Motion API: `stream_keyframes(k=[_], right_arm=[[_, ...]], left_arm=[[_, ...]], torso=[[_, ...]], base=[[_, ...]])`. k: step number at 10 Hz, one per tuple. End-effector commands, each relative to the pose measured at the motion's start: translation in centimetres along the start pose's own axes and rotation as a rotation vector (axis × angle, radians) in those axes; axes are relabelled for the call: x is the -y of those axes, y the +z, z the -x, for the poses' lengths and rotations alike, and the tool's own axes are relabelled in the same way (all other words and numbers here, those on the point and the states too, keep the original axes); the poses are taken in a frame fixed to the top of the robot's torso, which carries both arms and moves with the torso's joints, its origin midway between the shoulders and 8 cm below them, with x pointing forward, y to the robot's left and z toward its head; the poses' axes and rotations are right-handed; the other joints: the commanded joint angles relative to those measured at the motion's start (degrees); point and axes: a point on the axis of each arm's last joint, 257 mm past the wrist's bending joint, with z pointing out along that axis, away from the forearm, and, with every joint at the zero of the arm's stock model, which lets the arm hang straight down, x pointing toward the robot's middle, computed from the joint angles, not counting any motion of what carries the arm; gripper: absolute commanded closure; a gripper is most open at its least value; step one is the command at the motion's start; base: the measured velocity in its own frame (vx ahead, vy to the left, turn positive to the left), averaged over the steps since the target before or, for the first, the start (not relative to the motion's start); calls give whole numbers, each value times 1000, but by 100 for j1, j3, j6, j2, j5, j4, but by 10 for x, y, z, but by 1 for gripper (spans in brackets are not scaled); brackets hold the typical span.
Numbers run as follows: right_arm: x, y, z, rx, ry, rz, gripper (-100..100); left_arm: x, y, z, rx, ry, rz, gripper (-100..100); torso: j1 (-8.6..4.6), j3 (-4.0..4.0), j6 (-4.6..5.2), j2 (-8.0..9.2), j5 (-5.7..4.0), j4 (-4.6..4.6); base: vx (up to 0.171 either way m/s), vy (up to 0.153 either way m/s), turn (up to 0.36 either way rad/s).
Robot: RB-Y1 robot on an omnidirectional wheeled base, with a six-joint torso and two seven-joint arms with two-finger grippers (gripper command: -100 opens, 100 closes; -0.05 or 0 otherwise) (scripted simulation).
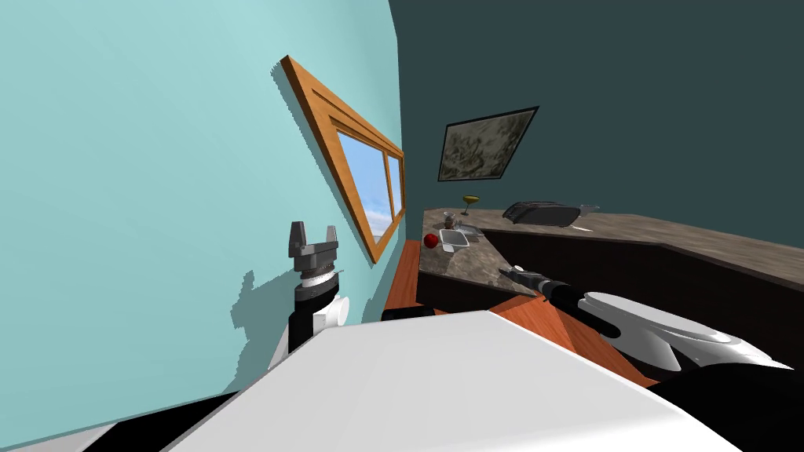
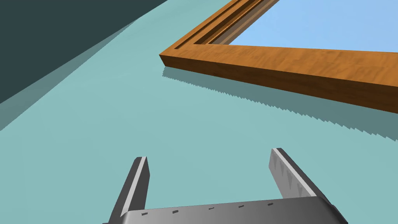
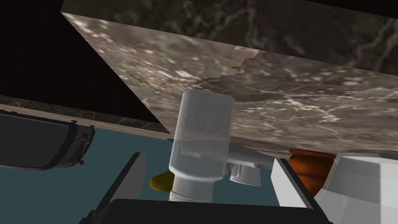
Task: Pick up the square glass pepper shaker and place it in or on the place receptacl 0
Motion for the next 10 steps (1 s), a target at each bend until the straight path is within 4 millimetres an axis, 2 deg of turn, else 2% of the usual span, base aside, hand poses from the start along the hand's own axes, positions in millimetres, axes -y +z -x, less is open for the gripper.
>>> stream_keyframes(k=[1, 5, 6, 7, 8, 9, 10], right_arm=[[0, 0, 0, 0, 0, 0, 100], [1, 0, 1, 2, 1, -2, 100], [1, 0, 1, 2, 0, -2, 0], [1, 0, 1, 2, 0, -2, 100], [1, 0, 1, 2, 0, -2, 0], [16, 5, 28, 39, -12, -28, 100], [28, 8, 48, 66, -24, -49, 100]], left_arm=[[0, 0, 0, 0, 0, 0, 0], [0, 0, 0, 0, 0, 0, 0], [0, 0, 0, 0, 0, 0, 0], [0, 0, 0, 0, 0, 0, 0], [0, 0, 0, 0, 0, 0, 0], [0, 0, 0, 0, 0, 0, 0], [0, 0, 0, 0, 0, 0, 0]], torso=[[0, 0, 0, 0, 0, 0], [3, 1, -5, 5, -6, -2], [2, 1, -4, 4, -7, -2], [2, 1, -4, 4, -7, -2], [2, 1, -4, 5, -7, -2], [2, 1, -4, 5, -7, -2], [11, 10, -13, 19, 1, 4]], base=[[0, 0, 0], [1, -2, -2], [0, 0, 0], [0, 0, 0], [0, 0, 0], [-75, 33, 93], [-117, 28, 183]])
